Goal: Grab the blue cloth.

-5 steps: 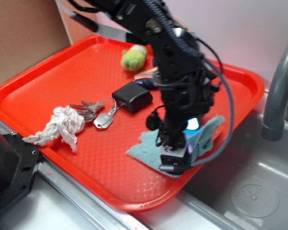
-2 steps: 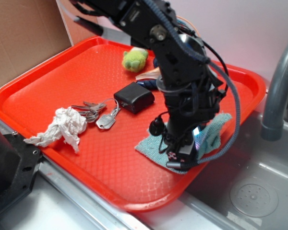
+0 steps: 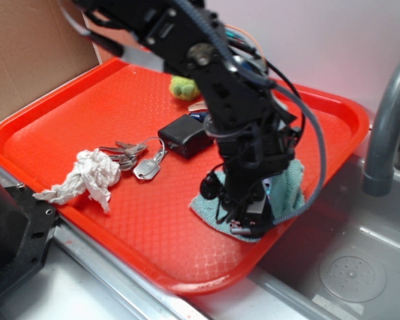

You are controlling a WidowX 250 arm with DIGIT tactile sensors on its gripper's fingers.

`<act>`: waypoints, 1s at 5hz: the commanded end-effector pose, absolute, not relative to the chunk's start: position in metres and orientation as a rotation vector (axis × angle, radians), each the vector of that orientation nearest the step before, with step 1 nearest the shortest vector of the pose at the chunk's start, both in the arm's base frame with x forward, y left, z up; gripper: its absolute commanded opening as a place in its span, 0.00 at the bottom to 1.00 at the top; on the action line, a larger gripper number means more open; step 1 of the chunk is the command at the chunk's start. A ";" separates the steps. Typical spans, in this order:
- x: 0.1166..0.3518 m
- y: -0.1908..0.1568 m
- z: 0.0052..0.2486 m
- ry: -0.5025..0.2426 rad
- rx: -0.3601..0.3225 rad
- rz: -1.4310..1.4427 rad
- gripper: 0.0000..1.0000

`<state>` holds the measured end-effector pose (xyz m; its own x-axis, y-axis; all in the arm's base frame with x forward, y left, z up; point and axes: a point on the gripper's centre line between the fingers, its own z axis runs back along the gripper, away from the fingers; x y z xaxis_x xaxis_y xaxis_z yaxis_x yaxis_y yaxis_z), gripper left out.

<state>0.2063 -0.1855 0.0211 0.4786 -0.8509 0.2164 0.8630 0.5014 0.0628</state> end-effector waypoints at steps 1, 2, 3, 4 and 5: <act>0.135 -0.176 0.047 -0.122 -0.168 -0.737 0.00; 0.123 -0.164 0.074 -0.067 -0.208 -0.567 0.00; 0.116 -0.144 0.113 -0.006 -0.183 -0.336 0.00; 0.119 -0.127 0.139 0.002 -0.119 -0.208 0.00; 0.129 -0.108 0.163 0.024 -0.053 -0.118 0.00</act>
